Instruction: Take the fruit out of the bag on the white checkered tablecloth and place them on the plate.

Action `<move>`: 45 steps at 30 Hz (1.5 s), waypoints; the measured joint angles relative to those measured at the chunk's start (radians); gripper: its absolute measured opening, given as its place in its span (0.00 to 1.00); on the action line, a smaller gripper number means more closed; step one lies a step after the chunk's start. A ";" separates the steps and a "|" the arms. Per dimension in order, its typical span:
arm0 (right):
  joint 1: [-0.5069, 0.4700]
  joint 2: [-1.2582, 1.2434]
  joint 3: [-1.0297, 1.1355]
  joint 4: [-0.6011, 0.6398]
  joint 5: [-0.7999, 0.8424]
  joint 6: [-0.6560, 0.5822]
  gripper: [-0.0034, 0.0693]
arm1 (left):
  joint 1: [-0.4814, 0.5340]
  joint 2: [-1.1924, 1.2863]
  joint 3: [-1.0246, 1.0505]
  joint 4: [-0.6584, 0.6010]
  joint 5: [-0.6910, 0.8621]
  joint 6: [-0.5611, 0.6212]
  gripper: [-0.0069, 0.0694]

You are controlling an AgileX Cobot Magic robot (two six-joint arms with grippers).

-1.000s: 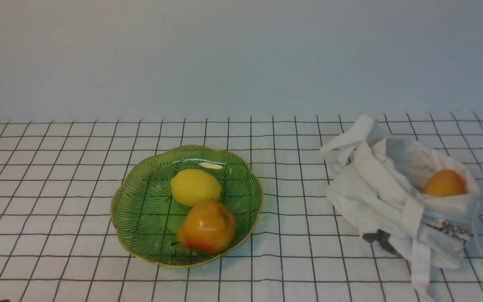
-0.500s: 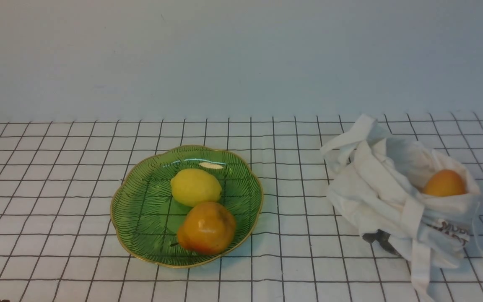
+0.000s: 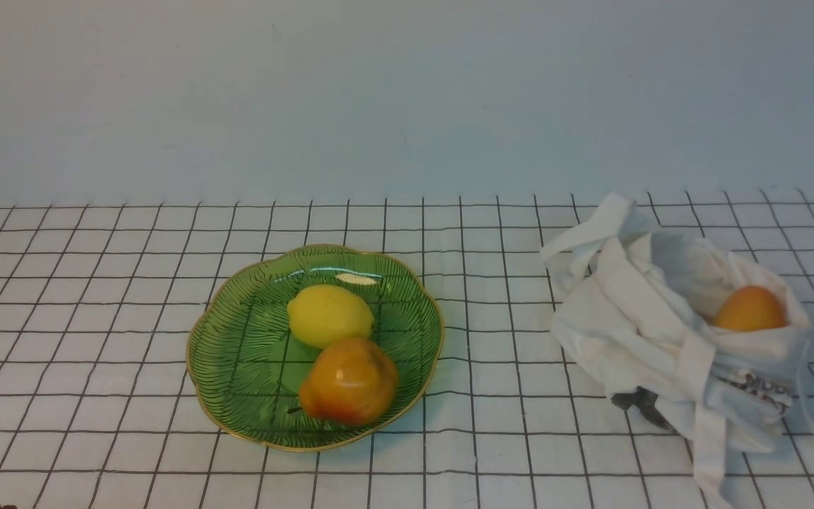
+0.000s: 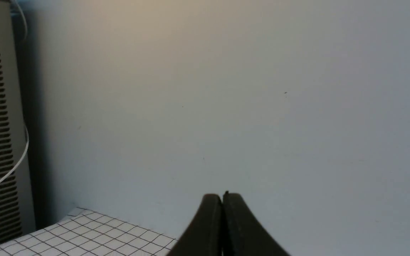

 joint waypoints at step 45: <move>-0.476 -0.014 0.532 -0.050 -0.060 0.017 0.03 | 0.000 0.000 0.000 0.000 0.000 0.000 0.08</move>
